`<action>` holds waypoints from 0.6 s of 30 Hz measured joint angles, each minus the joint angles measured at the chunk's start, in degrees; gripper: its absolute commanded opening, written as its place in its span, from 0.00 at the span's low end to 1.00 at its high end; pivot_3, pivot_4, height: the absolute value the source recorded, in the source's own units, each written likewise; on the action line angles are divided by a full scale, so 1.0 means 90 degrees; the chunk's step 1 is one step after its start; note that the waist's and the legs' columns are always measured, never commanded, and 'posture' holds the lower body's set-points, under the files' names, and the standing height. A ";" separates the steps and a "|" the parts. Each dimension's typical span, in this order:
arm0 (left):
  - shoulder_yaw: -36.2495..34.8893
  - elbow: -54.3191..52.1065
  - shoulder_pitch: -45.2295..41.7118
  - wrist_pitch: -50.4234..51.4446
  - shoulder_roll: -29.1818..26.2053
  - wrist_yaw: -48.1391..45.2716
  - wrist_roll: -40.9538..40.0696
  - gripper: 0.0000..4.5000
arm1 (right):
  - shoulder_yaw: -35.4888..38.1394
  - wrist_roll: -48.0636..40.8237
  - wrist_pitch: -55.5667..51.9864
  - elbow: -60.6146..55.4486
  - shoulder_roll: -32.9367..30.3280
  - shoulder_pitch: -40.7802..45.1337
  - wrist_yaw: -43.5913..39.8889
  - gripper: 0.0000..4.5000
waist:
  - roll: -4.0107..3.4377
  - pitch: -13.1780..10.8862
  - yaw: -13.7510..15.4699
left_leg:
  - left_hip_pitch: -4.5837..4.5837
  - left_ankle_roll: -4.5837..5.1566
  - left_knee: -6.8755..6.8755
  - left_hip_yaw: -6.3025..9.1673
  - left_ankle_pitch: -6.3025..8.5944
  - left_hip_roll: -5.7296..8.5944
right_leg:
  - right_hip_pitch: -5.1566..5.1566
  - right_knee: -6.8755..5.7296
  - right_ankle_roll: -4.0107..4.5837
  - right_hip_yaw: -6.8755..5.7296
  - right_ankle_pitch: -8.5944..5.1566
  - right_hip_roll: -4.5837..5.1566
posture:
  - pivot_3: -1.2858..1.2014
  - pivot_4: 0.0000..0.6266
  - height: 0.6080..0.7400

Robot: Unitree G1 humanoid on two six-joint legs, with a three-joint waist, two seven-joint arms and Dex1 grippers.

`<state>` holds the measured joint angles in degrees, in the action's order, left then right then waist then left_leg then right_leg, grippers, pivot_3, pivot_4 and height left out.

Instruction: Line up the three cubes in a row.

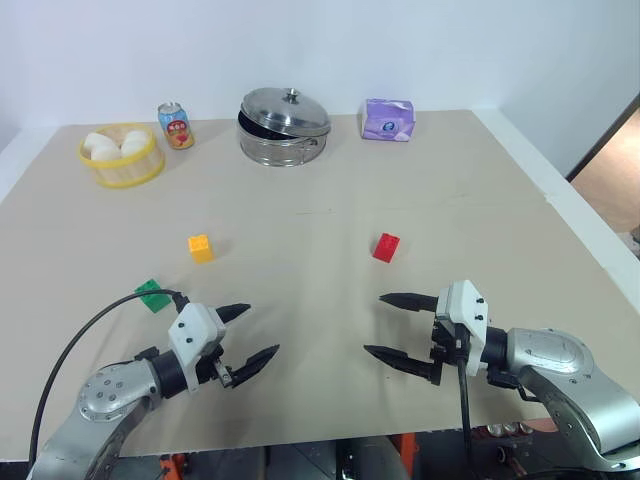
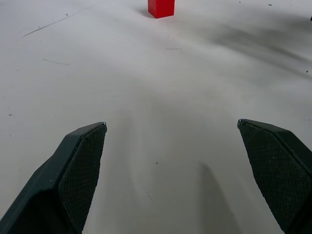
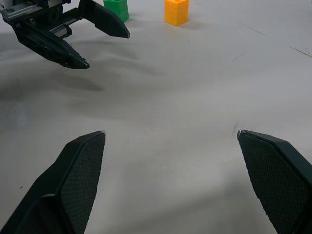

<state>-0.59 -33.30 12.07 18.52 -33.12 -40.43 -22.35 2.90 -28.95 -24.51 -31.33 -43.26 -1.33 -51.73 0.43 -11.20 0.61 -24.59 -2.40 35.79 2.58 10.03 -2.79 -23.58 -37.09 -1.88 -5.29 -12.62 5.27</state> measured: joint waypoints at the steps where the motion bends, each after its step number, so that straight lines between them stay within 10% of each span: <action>1: 0.0000 0.0000 0.0000 0.0000 0.0000 0.0000 0.0000 0.99 | 0.0000 0.0000 0.0000 0.0000 0.0000 0.0000 0.0003 1.00 | 0.0000 0.0000 0.0000 | 0.0000 0.0000 0.0000 0.0000 0.0000 0.0000 | 0.0000 0.0000 0.0000 0.0000 0.0000 0.0000 | 0.52 0.24 1.00; 18: -0.0007 0.0242 -0.0025 -0.0825 0.0535 0.0044 0.0058 0.99 | -0.0016 -0.0088 -0.0137 0.0022 0.0406 0.0057 0.0456 1.00 | 0.0000 0.0000 0.0000 | 0.0000 -0.0001 0.0000 -0.0003 0.0000 0.0000 | 0.0000 0.0000 -0.0001 0.0004 0.0000 -0.0001 | 0.52 0.24 1.00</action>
<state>-0.65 -31.13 11.85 11.09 -28.31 -40.03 -21.82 2.76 -29.74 -25.74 -31.14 -39.61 -0.82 -47.63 0.43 -11.20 0.62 -24.59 -2.40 35.80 2.56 10.04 -2.79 -23.58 -37.09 -1.89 -5.26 -12.62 5.26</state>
